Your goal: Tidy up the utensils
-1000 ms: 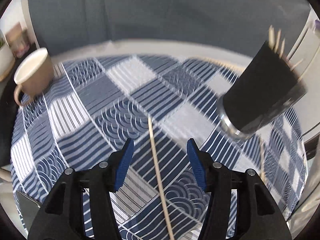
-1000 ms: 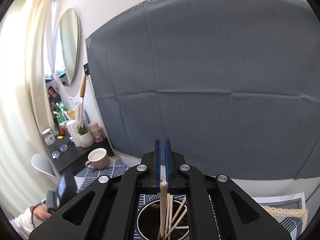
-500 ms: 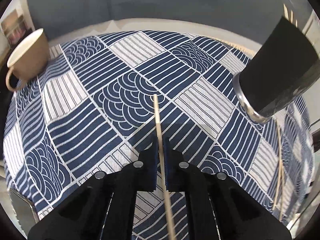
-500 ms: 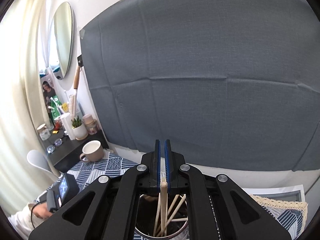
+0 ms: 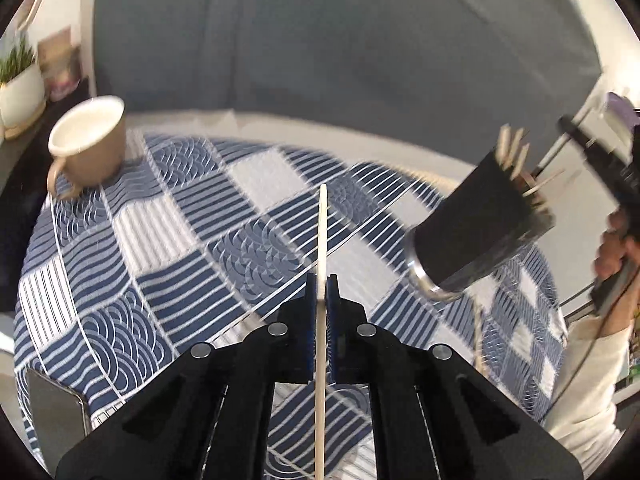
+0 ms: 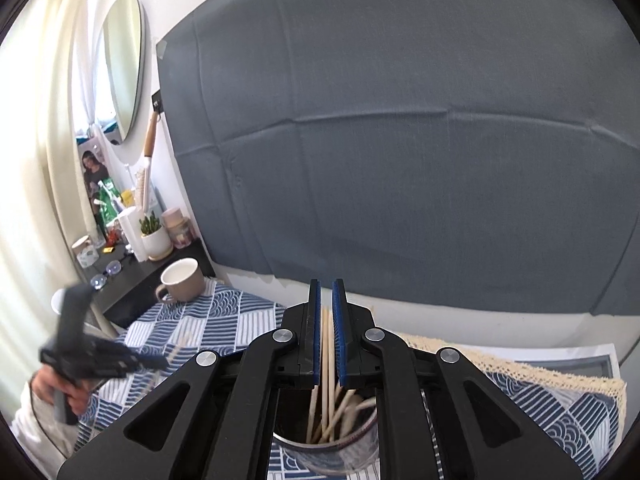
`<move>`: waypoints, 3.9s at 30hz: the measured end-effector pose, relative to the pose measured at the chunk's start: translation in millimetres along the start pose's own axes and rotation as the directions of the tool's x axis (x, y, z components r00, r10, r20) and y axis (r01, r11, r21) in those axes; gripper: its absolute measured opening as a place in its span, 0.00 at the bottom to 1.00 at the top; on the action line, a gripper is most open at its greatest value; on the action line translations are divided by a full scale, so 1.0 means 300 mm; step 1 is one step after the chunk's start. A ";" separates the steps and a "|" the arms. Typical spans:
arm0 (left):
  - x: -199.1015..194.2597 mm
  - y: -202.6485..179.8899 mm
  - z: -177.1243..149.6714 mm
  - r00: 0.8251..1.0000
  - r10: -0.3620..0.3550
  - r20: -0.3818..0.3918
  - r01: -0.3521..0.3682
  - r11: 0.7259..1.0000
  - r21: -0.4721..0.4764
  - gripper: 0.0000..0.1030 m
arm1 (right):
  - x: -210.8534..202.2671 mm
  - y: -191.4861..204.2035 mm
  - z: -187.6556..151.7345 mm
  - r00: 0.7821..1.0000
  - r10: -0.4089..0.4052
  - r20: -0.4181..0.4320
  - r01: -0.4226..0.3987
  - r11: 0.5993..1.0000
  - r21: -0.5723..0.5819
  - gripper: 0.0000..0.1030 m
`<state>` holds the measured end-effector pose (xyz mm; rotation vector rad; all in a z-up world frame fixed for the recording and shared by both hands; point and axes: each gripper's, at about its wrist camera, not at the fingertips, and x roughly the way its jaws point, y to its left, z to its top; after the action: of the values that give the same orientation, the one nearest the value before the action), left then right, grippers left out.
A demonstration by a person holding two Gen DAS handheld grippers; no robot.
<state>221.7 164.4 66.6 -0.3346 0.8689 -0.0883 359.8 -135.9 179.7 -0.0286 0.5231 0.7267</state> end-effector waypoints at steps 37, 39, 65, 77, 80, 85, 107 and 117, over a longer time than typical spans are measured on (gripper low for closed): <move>0.168 -0.598 0.326 0.800 -0.389 0.456 0.240 0.905 0.352 0.05 | -0.082 -0.265 -0.647 0.984 0.176 -0.017 -0.134 0.805 0.577 0.90; 0.187 -0.573 0.307 0.811 -0.382 0.444 0.243 0.909 0.339 0.06 | -0.089 -0.253 -0.637 0.991 0.130 -0.022 -0.098 0.836 0.540 0.90; 0.049 -0.331 0.094 0.956 -0.129 0.264 0.075 0.976 0.206 0.94 | -0.002 -0.108 -0.643 0.984 -0.028 -0.177 0.080 0.952 0.296 0.90; 0.085 -0.178 -0.091 0.986 -0.005 0.165 -0.016 0.992 0.124 0.94 | 0.031 -0.070 -0.671 0.965 -0.083 -0.247 0.139 0.966 0.218 0.90; 0.122 -0.150 -0.144 0.992 -0.008 0.124 -0.006 0.993 0.116 0.94 | 0.042 -0.078 -0.677 0.958 -0.099 -0.269 0.160 0.963 0.216 0.90; 0.167 -0.131 -0.197 0.994 0.031 0.103 -0.044 0.992 0.120 0.94 | 0.057 -0.092 -0.688 0.949 -0.113 -0.295 0.181 0.960 0.215 0.90; 0.311 -0.202 -0.291 0.979 0.200 -0.049 -0.177 0.939 0.296 0.95 | 0.176 -0.034 -0.669 0.859 -0.164 -0.485 0.255 0.958 0.128 0.84; 0.313 -0.202 -0.285 0.979 0.199 -0.051 -0.175 0.938 0.298 0.95 | 0.179 -0.010 -0.654 0.850 -0.241 -0.469 0.292 0.956 0.036 0.19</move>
<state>220.9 65.7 -33.9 0.0305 0.9493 -0.0523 307.7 -144.3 -16.9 -0.1758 0.9938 0.4112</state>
